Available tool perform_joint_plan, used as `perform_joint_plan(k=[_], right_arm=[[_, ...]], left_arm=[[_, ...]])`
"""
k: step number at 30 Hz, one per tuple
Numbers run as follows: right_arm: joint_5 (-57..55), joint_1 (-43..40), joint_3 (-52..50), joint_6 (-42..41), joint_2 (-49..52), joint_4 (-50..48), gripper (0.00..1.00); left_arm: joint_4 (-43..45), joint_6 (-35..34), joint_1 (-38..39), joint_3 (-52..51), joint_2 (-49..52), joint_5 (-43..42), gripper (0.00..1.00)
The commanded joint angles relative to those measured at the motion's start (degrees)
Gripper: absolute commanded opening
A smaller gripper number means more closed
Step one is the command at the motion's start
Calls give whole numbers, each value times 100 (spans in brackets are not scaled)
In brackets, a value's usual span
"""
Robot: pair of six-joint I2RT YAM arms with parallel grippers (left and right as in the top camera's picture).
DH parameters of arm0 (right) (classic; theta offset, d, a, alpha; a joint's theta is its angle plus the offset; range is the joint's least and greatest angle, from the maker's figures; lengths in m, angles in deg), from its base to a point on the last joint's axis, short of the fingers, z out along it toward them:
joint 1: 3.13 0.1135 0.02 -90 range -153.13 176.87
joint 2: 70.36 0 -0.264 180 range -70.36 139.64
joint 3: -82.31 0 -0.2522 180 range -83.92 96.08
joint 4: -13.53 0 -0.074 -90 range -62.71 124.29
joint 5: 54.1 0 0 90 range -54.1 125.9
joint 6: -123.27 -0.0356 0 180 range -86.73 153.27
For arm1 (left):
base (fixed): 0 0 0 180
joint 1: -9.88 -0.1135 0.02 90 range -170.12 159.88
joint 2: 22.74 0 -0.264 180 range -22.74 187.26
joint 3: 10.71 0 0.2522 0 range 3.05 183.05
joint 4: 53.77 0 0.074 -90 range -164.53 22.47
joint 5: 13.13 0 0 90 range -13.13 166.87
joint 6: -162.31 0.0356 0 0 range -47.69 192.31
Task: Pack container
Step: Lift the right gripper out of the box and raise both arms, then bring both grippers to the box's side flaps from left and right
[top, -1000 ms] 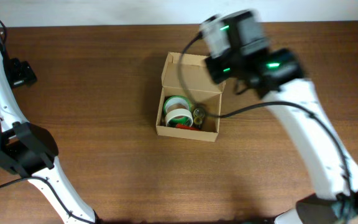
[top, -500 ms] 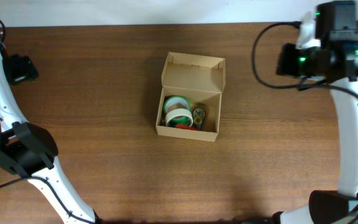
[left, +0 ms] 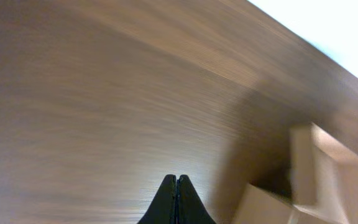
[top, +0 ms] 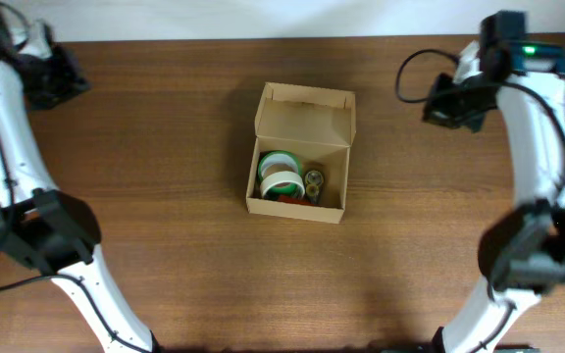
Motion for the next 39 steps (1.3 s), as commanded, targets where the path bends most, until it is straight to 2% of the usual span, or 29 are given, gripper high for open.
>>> perform_joint_plan(k=[1, 6, 11, 19, 27, 32, 39], right_arm=[[1180, -20, -26, -74, 706, -142, 4], [1718, -15, -26, -201, 1342, -415, 4], [1897, -13, -26, -245, 1521, -619, 4], [2107, -15, -31, -566, 1567, -898, 4], [3198, -96, -63, -566, 1895, -1187, 4], [4380, -240, -63, -654, 2238, -1338, 4], [4636, -155, -63, -656, 2511, -1399, 4]], left_arm=[[13, 369, 619, -20, 407, -907, 2], [-11, 450, 1152, -20, 1215, -1838, 2], [-149, 455, 1351, -20, 1989, -2638, 1], [-256, 490, 1565, -20, 2643, -3327, 2], [-162, 511, 1856, -20, 2691, -3405, 1], [-116, 511, 1941, -20, 2691, -3403, 1], [-107, 509, 1956, -20, 2691, -3405, 2]])
